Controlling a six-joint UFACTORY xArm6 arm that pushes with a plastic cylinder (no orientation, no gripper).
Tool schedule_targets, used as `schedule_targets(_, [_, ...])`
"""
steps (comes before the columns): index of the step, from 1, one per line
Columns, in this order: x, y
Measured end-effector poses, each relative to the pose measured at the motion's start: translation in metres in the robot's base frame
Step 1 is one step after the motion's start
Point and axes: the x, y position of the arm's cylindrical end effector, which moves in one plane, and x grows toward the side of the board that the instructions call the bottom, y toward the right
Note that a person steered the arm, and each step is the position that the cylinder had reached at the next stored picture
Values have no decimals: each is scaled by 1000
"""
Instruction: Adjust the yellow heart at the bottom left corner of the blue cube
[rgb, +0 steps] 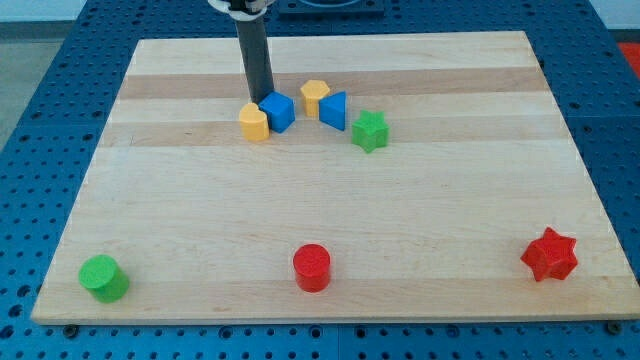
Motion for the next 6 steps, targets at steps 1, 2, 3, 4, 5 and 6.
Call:
schedule_targets(1, [10,0])
schedule_targets(2, [7,-1])
schedule_targets(3, [-11,-18])
schedule_targets(4, [-8,-44])
schedule_targets(5, [14,-60])
schedule_targets(6, [31,-55])
